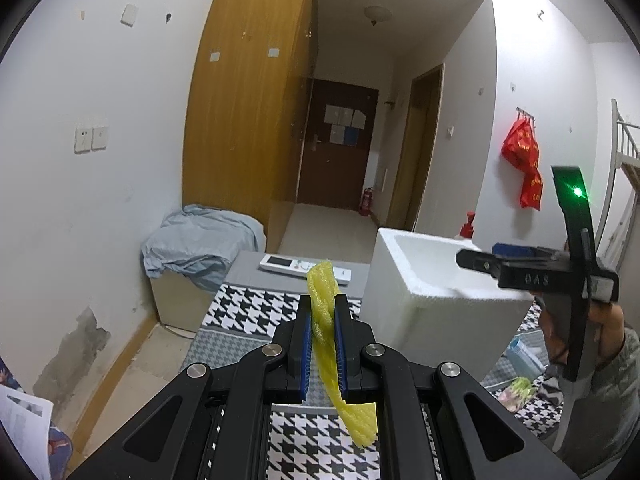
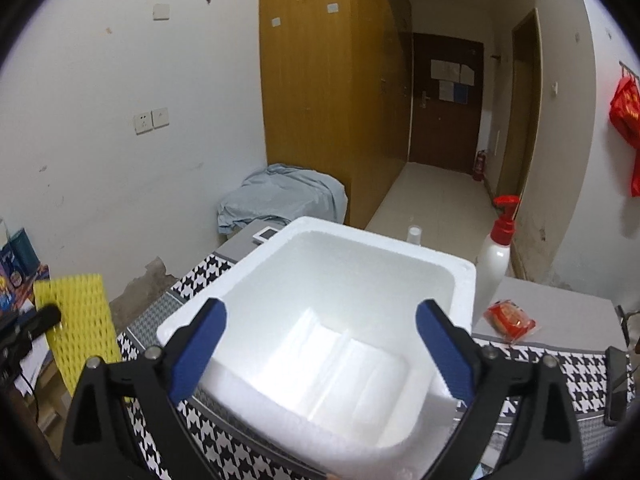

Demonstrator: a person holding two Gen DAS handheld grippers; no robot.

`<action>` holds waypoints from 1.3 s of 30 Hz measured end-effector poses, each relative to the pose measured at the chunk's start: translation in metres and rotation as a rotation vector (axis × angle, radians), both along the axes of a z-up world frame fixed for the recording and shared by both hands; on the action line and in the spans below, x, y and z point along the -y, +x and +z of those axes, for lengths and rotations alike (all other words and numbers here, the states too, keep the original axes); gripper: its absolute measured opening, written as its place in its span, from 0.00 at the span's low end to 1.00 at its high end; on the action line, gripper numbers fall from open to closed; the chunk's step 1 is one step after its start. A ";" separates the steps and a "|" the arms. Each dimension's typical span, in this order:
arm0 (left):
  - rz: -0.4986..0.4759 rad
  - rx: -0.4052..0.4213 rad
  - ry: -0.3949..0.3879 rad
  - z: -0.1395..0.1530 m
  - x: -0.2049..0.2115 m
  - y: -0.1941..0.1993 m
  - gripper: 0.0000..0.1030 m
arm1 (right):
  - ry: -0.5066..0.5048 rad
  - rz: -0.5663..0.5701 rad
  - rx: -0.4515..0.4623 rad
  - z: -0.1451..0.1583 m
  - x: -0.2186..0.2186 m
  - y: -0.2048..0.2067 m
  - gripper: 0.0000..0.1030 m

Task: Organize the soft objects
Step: 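Open the right gripper to drop the masks into the foam box, then carry the yellow sleeve over the foam box with the left gripper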

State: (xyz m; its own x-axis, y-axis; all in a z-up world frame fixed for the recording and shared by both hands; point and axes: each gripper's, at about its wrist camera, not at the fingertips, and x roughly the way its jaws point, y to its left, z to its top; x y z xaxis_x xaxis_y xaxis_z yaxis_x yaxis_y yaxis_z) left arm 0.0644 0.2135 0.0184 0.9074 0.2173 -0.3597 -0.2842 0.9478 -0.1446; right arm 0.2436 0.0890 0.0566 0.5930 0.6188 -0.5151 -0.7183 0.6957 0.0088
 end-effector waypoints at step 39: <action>-0.263 0.053 0.105 0.063 0.069 0.073 0.11 | 0.095 -0.110 0.022 -0.013 0.110 -0.030 1.00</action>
